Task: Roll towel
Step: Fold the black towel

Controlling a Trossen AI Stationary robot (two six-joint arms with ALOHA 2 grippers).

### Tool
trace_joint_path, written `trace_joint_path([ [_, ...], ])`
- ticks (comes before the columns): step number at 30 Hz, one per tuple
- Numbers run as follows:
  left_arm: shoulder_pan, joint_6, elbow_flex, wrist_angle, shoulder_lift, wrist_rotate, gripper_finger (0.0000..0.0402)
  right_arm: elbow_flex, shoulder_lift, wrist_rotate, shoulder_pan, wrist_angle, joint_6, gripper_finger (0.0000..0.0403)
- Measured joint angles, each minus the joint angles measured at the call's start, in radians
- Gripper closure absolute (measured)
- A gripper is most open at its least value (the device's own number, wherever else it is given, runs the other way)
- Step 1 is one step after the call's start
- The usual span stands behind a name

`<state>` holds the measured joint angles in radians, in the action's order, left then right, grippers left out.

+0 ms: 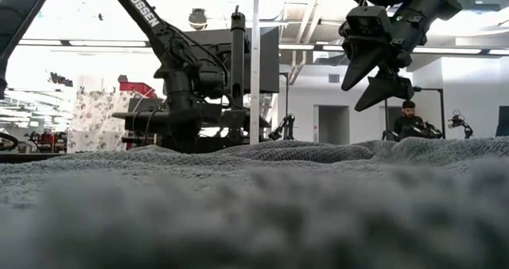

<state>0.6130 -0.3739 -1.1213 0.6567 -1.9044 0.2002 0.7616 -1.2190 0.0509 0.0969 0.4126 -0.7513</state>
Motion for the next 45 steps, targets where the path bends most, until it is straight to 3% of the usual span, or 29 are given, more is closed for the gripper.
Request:
trace_joint_path([
  [5, -0.023, 0.04, -0.012, 0.09, 0.047, 0.036, 0.0382, 0.0, 0.0, 0.0, 0.003, 0.003, 0.048, 0.0155],
  [13, -0.129, 0.201, -0.1, 0.208, 0.319, -0.002, 0.0397, 0.005, 0.005, 0.0, 0.079, -0.002, 0.17, 0.0155],
  [17, -0.23, 0.29, -0.111, 0.185, 0.426, 0.0, 0.0399, 0.005, 0.005, 0.0, 0.135, -0.005, 0.338, 0.0155],
  [25, -0.47, 0.457, -0.107, 0.148, 0.431, -0.009, 0.0401, 0.005, 0.006, 0.0, 0.243, -0.067, 0.769, 0.0155],
  [33, -0.695, 0.639, -0.051, 0.021, 0.222, -0.175, 0.0388, 0.005, 0.006, 0.004, 0.249, -0.078, 0.801, 0.0155],
  [39, -0.724, 0.715, -0.128, 0.046, 0.076, -0.091, 0.0332, 0.005, 0.006, 0.015, 0.207, -0.044, 0.796, 0.0155],
  [45, -0.645, 0.673, -0.313, 0.311, 0.097, -0.077, 0.0263, 0.005, 0.006, 0.015, 0.166, -0.006, 0.785, 0.0155],
])
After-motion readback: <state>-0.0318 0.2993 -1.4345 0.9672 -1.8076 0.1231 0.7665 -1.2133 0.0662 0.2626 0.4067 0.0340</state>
